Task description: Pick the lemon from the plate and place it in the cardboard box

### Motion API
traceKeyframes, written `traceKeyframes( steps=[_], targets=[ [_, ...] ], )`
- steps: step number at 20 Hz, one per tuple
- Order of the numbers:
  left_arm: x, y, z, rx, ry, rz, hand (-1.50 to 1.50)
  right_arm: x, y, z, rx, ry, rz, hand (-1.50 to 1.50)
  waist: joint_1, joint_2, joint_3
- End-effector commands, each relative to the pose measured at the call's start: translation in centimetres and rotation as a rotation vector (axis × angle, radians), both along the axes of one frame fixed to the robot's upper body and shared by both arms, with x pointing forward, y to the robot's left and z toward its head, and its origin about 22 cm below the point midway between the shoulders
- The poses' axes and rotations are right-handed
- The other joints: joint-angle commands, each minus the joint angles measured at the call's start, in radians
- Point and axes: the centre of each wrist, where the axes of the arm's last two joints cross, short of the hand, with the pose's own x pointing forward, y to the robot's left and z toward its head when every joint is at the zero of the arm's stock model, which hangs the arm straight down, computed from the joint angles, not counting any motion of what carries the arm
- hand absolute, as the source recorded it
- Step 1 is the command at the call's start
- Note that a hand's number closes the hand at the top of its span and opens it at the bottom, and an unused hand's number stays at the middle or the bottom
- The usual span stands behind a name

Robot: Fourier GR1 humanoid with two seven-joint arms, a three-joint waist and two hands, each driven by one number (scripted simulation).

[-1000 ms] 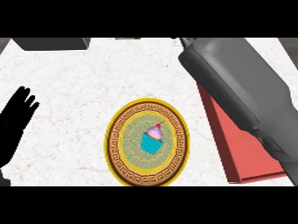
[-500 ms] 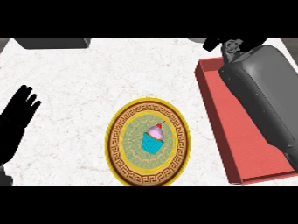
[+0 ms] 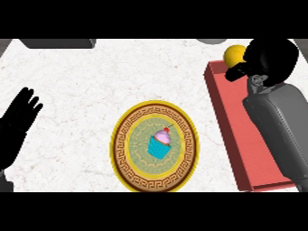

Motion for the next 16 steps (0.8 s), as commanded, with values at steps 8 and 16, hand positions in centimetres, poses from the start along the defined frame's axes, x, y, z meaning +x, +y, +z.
traceKeyframes(
  steps=[8,16],
  targets=[
    [0.3,-0.2,1.8,0.008,-0.023,-0.003,0.00,-3.4,-4.8,-5.9,0.232,0.063,-0.085,-1.50,0.003,0.000,0.000],
    [-0.3,-1.2,-0.1,-0.006,-0.009,-0.006,0.00,-4.1,-3.1,-3.2,0.392,-0.448,-0.114,-1.50,-0.004,-0.003,0.001]
  ],
)
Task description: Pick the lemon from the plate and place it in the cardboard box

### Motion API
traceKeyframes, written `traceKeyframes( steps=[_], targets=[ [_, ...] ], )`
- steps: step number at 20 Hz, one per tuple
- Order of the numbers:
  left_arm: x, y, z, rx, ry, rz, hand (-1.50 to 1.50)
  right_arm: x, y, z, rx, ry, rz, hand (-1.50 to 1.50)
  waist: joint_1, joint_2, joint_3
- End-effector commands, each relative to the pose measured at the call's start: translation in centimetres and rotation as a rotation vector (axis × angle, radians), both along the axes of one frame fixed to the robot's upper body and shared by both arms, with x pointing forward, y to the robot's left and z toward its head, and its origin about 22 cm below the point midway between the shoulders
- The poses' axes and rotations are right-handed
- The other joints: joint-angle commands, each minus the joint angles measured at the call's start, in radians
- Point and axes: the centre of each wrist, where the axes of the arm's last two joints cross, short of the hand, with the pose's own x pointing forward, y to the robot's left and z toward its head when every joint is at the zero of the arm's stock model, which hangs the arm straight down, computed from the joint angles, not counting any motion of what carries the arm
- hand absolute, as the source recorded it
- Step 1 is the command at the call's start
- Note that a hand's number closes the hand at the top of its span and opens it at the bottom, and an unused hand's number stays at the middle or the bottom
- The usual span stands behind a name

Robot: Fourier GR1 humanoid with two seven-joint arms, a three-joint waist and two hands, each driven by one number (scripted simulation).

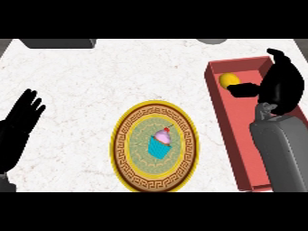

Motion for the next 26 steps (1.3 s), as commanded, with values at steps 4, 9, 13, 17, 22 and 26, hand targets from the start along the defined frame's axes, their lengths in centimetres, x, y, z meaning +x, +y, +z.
traceKeyframes(
  steps=[4,9,13,17,22,26],
  targets=[
    [-0.3,0.7,-0.1,0.001,-0.003,0.010,0.00,-3.1,-2.1,1.8,0.172,-0.386,-0.148,-1.50,-0.009,-0.005,0.000],
    [1.2,0.3,0.2,0.016,-0.001,0.035,0.00,-7.4,-3.5,1.4,0.224,-0.430,-0.186,-1.50,-0.008,-0.001,-0.001],
    [-0.1,1.8,0.3,-0.007,0.007,0.011,0.00,-10.7,-8.1,3.9,0.258,-0.488,-0.195,-1.50,-0.005,-0.002,0.000],
    [0.0,0.0,-1.5,-0.006,0.008,0.007,0.00,-16.0,-7.9,3.5,0.271,-0.489,-0.141,-1.50,-0.006,-0.001,-0.001],
    [0.1,0.6,0.6,0.018,0.002,0.018,0.00,-18.6,-10.6,4.3,0.254,-0.477,-0.126,-1.50,0.000,0.000,0.000],
    [0.2,-0.1,-0.6,0.000,-0.010,-0.006,0.00,-21.8,-11.2,3.1,0.228,-0.451,-0.108,-1.50,-0.006,-0.001,0.000]
  ],
)
